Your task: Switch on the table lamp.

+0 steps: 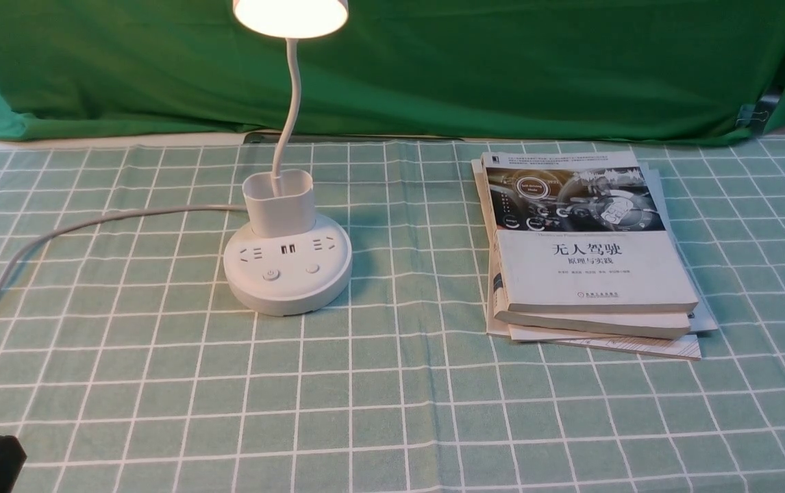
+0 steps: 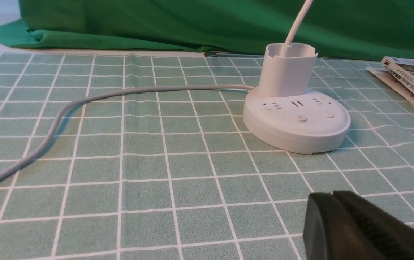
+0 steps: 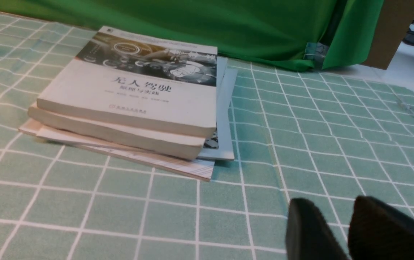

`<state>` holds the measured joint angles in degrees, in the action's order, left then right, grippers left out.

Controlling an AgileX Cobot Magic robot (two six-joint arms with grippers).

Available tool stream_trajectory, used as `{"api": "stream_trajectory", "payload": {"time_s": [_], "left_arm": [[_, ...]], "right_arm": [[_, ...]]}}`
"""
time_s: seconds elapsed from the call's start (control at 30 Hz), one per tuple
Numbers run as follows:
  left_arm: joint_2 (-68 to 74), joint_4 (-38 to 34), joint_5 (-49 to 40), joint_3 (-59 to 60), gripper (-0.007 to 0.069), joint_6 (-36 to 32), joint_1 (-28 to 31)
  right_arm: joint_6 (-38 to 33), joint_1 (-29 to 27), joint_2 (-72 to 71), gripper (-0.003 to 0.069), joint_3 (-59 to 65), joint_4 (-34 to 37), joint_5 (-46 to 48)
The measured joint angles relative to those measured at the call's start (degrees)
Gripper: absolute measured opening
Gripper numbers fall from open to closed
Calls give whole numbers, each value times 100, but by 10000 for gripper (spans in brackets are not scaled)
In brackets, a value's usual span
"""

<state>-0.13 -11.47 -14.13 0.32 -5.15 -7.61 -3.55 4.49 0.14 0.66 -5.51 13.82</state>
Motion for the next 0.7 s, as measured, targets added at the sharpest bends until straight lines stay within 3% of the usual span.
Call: {"api": "stream_trajectory", "payload": {"time_s": [0.7], "left_arm": [[0,6,-69,0,21,-32,0]], "right_arm": [[0,0,0,241,0,0,0]]}}
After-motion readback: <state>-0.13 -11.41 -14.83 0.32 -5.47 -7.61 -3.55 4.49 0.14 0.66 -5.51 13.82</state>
